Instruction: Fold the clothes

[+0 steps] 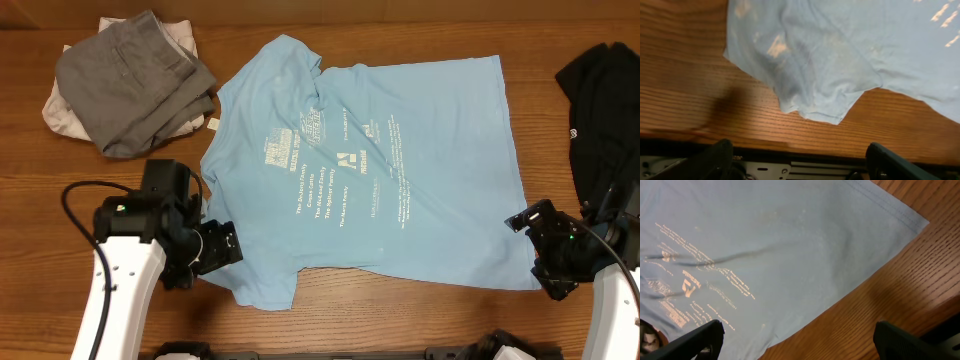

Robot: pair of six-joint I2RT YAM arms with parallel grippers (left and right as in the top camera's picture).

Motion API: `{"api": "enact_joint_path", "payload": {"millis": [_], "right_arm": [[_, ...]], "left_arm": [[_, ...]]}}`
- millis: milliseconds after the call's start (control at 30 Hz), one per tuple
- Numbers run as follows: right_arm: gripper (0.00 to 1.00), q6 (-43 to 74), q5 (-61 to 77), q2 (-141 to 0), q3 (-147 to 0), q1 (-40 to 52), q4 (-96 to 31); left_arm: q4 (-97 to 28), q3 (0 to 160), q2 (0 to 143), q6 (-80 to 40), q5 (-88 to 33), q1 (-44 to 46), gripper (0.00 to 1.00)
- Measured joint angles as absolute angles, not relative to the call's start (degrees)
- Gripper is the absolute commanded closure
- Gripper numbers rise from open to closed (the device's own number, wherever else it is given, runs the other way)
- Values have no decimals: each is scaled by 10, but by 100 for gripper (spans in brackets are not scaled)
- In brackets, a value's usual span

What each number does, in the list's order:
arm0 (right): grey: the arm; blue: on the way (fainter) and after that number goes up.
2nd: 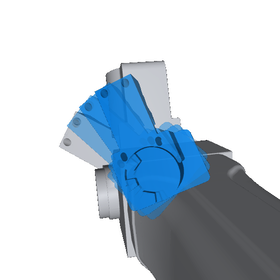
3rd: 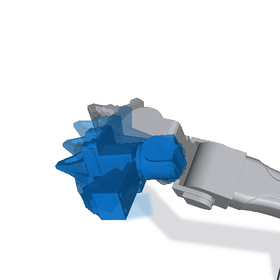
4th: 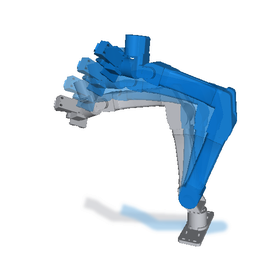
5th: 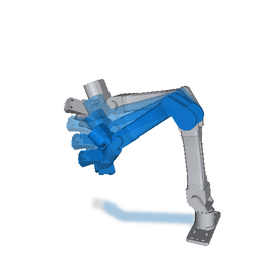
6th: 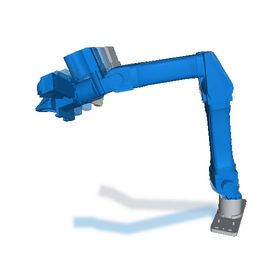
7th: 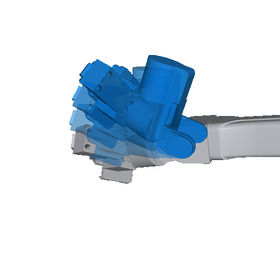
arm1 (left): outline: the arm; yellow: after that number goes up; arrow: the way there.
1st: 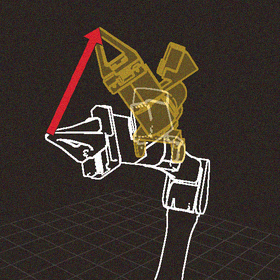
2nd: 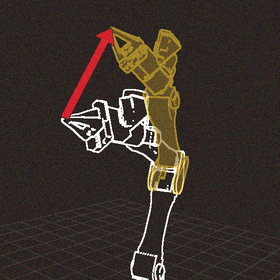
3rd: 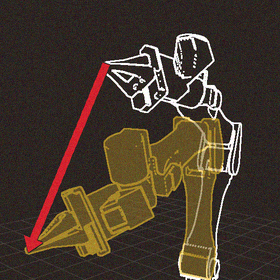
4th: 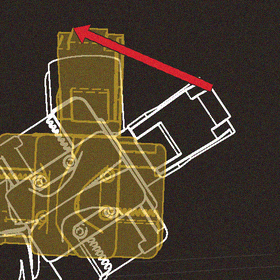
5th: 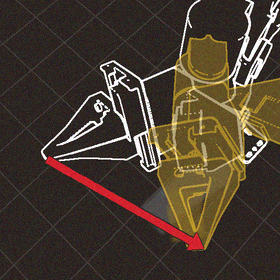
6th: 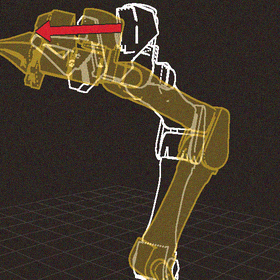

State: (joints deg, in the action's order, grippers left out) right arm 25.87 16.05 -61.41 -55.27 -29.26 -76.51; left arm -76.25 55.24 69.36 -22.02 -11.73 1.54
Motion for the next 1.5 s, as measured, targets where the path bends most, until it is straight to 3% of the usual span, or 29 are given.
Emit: {"api": "enact_joint_path", "payload": {"millis": [367,800,967,1100,1500], "right_arm": [[0,258,160,-615,-553,-293,-746],[0,258,155,-615,-553,-293,-735],[0,258,136,-617,-553,-293,-735],[0,258,127,-617,-553,-293,-735],[0,258,122,-617,-553,-293,-734]], "left_arm": [[-702,449,714,-253,-125,38,23],[-661,443,764,-408,-66,217,23],[-645,442,803,-438,-55,218,27],[-644,431,817,-460,-56,218,36],[-533,342,816,-494,-71,218,38]]}}
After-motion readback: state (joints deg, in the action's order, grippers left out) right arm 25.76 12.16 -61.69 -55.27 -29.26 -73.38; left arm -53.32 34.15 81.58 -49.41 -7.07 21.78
